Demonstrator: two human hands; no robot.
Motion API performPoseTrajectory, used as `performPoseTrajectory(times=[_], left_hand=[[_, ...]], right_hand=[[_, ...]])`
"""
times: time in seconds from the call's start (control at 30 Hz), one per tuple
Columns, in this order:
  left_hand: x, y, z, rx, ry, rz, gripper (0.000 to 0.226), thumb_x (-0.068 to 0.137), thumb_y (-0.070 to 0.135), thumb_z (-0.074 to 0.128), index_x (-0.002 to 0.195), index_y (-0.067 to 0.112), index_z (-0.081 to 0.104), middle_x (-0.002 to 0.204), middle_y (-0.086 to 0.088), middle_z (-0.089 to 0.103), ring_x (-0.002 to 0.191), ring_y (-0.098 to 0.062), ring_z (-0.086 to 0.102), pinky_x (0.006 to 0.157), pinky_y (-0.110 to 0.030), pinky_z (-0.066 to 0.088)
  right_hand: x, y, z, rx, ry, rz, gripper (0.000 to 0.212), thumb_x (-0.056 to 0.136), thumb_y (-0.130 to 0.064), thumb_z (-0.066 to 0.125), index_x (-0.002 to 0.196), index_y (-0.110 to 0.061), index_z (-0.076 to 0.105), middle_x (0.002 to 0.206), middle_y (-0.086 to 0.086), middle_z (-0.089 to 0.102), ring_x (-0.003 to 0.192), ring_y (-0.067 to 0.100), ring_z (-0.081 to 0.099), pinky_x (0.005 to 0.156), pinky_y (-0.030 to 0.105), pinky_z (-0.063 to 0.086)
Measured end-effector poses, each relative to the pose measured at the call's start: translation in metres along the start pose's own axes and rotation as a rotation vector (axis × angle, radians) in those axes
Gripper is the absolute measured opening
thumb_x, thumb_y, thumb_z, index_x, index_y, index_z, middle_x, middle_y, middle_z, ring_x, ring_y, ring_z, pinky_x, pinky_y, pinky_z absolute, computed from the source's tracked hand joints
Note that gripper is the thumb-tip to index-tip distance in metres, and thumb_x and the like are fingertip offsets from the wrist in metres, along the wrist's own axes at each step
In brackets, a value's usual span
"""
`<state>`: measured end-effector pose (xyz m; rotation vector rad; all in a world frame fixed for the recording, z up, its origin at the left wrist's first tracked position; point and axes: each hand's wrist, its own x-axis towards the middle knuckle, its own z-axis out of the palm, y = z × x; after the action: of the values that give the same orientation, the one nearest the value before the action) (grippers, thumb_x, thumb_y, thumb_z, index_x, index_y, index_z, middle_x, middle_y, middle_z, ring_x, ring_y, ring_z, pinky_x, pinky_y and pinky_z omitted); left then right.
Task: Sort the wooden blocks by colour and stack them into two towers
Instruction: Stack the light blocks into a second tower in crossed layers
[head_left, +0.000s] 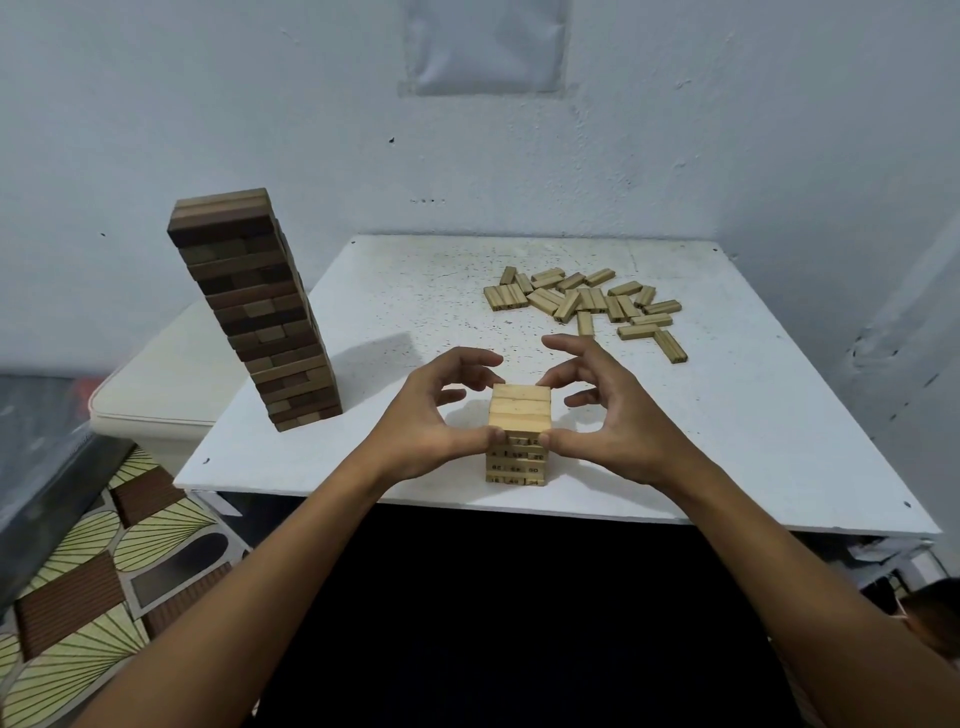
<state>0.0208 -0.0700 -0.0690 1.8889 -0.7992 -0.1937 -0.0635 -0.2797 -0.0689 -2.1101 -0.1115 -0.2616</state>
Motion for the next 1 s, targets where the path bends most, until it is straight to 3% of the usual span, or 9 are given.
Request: performPoseTrajectory(times=[0.23, 0.37, 0.47, 0.6, 0.73, 1.0], left_hand=[[0.0, -0.001, -0.001, 0.002, -0.033, -0.01, 0.067, 0.057, 0.042, 0.08, 0.12, 0.041, 0.055, 0.114, 0.014, 0.066, 0.114, -0.011, 0.058, 0.103, -0.042, 0.046], [-0.003, -0.006, -0.004, 0.009, -0.057, -0.016, 0.079, 0.057, 0.043, 0.082, 0.129, 0.039, 0.049, 0.117, 0.015, 0.064, 0.119, -0.007, 0.055, 0.106, -0.035, 0.042], [-0.008, -0.013, -0.006, 0.054, -0.088, -0.039, 0.088, 0.057, 0.044, 0.082, 0.135, 0.043, 0.041, 0.115, 0.026, 0.062, 0.122, -0.002, 0.052, 0.107, -0.027, 0.034], [-0.013, -0.023, -0.007, 0.152, -0.15, -0.109, 0.102, 0.054, 0.049, 0.083, 0.137, 0.057, 0.024, 0.116, 0.03, 0.058, 0.124, 0.009, 0.045, 0.105, -0.02, 0.03], [-0.014, -0.029, -0.004, 0.22, -0.168, -0.118, 0.107, 0.064, 0.031, 0.089, 0.136, 0.06, 0.016, 0.116, 0.029, 0.057, 0.126, 0.009, 0.04, 0.11, -0.028, 0.026], [-0.009, -0.031, 0.0, 0.17, -0.133, -0.097, 0.105, 0.063, 0.022, 0.091, 0.138, 0.051, 0.023, 0.112, 0.018, 0.064, 0.124, 0.003, 0.049, 0.102, -0.017, 0.028]], right_hand=[[0.0, 0.002, -0.002, -0.003, -0.031, -0.001, 0.088, 0.064, -0.032, 0.078, 0.138, -0.046, 0.033, 0.114, -0.015, 0.059, 0.115, 0.005, 0.051, 0.094, 0.032, 0.048], [-0.003, 0.005, -0.008, -0.013, -0.076, 0.035, 0.098, 0.065, -0.027, 0.082, 0.141, -0.052, 0.024, 0.12, -0.015, 0.056, 0.117, 0.0, 0.048, 0.094, 0.024, 0.044], [-0.006, 0.01, -0.01, -0.084, -0.118, 0.071, 0.107, 0.069, -0.019, 0.085, 0.14, -0.056, 0.015, 0.121, -0.016, 0.055, 0.118, -0.003, 0.047, 0.099, 0.025, 0.041], [-0.012, 0.016, -0.006, -0.194, -0.164, 0.143, 0.115, 0.067, -0.031, 0.085, 0.141, -0.062, 0.003, 0.119, -0.019, 0.055, 0.119, 0.004, 0.047, 0.103, 0.028, 0.038], [-0.015, 0.013, 0.002, -0.256, -0.161, 0.167, 0.119, 0.066, -0.036, 0.085, 0.147, -0.053, 0.0, 0.11, -0.025, 0.053, 0.119, 0.008, 0.042, 0.105, 0.035, 0.032], [-0.012, 0.011, 0.011, -0.274, -0.116, 0.17, 0.12, 0.067, -0.033, 0.086, 0.15, -0.046, 0.0, 0.097, -0.033, 0.049, 0.111, 0.007, 0.043, 0.101, 0.031, 0.028]])
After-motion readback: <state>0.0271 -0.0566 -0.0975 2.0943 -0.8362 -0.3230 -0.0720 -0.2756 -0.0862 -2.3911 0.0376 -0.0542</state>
